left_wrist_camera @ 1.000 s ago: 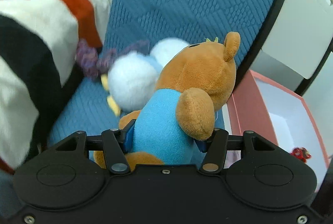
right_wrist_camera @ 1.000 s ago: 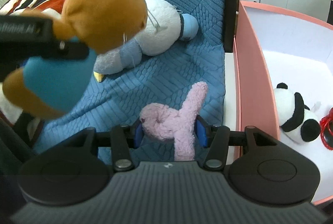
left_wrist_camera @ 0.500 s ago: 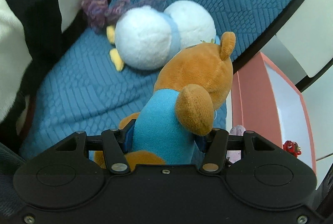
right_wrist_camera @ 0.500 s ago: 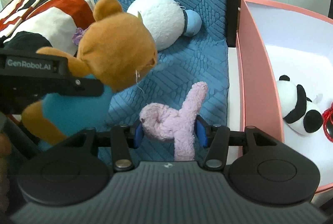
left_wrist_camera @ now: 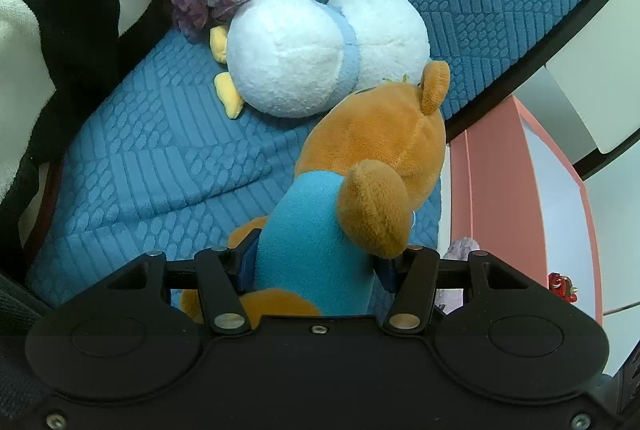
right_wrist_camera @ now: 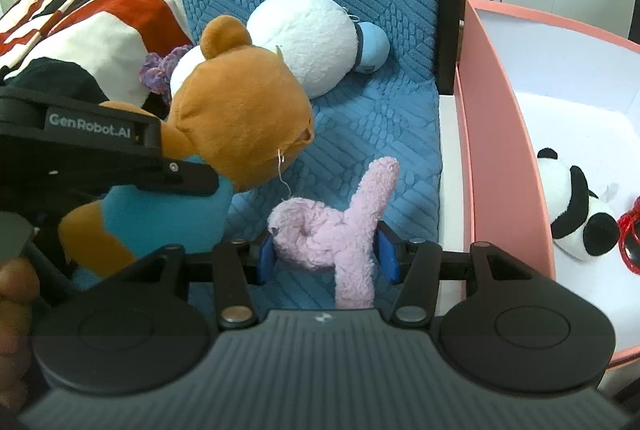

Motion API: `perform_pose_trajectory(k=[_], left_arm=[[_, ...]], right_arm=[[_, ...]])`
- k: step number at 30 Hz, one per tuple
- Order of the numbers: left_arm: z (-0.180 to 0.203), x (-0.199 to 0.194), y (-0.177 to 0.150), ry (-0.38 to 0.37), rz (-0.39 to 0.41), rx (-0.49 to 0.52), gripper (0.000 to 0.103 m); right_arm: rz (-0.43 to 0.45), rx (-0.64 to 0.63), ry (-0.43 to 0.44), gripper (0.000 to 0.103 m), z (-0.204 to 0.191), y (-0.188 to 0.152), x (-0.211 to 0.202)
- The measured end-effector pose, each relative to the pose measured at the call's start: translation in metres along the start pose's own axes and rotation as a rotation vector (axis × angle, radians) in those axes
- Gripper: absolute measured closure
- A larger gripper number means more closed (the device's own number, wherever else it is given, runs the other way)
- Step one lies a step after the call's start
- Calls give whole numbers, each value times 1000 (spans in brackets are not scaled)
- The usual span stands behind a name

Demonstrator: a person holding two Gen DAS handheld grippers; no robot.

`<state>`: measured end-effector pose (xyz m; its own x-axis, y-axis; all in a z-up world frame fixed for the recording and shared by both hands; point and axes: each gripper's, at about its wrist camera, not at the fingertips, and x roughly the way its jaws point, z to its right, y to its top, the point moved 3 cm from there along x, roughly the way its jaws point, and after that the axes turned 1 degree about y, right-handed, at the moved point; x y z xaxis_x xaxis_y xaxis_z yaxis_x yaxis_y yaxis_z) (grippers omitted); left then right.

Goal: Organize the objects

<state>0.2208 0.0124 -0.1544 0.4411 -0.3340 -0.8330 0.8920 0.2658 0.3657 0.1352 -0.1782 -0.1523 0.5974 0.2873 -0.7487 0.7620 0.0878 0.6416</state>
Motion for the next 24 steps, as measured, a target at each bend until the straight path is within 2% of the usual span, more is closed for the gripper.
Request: perform_pose_trajectory(k=[12,17,24], left_arm=[[8,-7,-2,-27,8,29,49],[16,-11,-2,-51,-19,16,50],[43,-29,10,-98,-5,10,50]], right_arm=[[-20,13,8,50,0,-6,-19],[-24,34,25,50,9,6,-33],[-15,44,31,50,24,32,-52]])
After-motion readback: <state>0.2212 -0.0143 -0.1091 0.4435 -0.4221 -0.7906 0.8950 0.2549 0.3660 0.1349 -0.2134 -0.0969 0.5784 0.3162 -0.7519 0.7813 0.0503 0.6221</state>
